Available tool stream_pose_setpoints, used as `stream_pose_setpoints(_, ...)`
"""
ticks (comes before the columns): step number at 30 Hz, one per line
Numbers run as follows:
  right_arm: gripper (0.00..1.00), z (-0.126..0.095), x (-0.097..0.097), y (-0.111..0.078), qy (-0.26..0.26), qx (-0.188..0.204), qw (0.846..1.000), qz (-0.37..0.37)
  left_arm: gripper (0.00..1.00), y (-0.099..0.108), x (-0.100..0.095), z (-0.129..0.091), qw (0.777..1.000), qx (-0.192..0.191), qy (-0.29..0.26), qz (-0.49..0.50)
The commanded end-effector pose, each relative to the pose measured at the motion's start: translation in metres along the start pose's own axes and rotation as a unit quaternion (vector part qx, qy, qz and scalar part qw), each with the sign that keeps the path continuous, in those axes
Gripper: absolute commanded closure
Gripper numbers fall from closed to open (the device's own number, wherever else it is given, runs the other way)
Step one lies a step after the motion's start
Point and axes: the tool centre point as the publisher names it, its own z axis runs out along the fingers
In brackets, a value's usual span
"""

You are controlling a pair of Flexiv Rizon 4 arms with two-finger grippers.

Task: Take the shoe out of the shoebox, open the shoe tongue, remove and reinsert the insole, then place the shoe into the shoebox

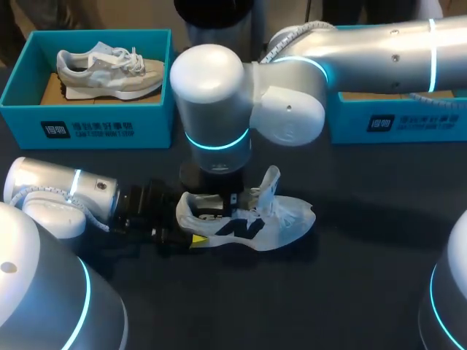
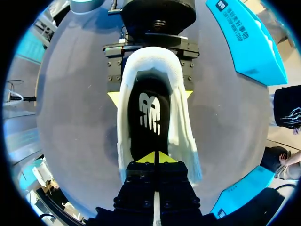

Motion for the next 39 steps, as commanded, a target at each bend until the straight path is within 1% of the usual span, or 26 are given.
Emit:
stream_pose_setpoints(1, 0.94, 0.014, -0.001, 0.007, 0.001, -0.004, 1.000, 0.001, 1.00, 0.003, -0.001, 0.006, 1.000, -0.002, 0.000, -0.001)
stream_pose_setpoints(4, 0.93, 0.019, -0.001, 0.010, 0.001, -0.008, 1.000, 0.003, 1.00, 0.003, -0.001, 0.006, 1.000, -0.002, 0.000, -0.001)
stream_pose_setpoints(6, 0.90, 0.021, -0.001, 0.010, 0.000, -0.008, 1.000, 0.005, 1.00, 0.003, -0.001, 0.006, 1.000, -0.002, 0.000, -0.001)
stream_pose_setpoints(9, 0.74, 0.023, 0.001, 0.009, -0.001, -0.009, 1.000, 0.011, 1.00, 0.003, -0.001, 0.006, 1.000, -0.002, 0.000, -0.001)
stream_pose_setpoints(10, 0.71, 0.024, 0.001, 0.008, -0.001, -0.009, 1.000, 0.014, 1.00, 0.003, -0.001, 0.006, 1.000, -0.002, 0.000, -0.001)
stream_pose_setpoints(18, 0.63, 0.027, -0.006, 0.007, -0.017, -0.008, 1.000, 0.020, 1.00, 0.003, -0.001, 0.006, 1.000, -0.002, 0.000, -0.001)
stream_pose_setpoints(20, 0.58, 0.029, -0.008, 0.009, -0.023, -0.008, 1.000, 0.018, 1.00, 0.003, -0.001, 0.006, 1.000, -0.002, 0.000, -0.001)
stream_pose_setpoints(25, 0.51, 0.038, -0.010, 0.014, -0.029, -0.011, 0.999, 0.011, 1.00, 0.003, -0.001, 0.006, 1.000, -0.002, 0.000, -0.001)
stream_pose_setpoints(28, 0.41, 0.044, -0.010, 0.018, -0.032, -0.016, 0.999, 0.008, 1.00, 0.003, -0.001, 0.006, 1.000, -0.002, 0.000, -0.001)
stream_pose_setpoints(32, 0.43, 0.052, -0.008, 0.022, -0.026, -0.023, 0.999, 0.009, 1.00, 0.003, -0.001, 0.006, 1.000, -0.002, 0.000, -0.001)
stream_pose_setpoints(34, 0.50, 0.057, -0.005, 0.023, -0.018, -0.024, 1.000, 0.008, 1.00, 0.003, -0.001, 0.006, 1.000, -0.002, 0.000, -0.001)
stream_pose_setpoints(39, 0.57, 0.066, 0.008, 0.025, 0.004, -0.024, 1.000, 0.011, 1.00, 0.003, -0.001, 0.006, 1.000, -0.002, 0.000, -0.001)
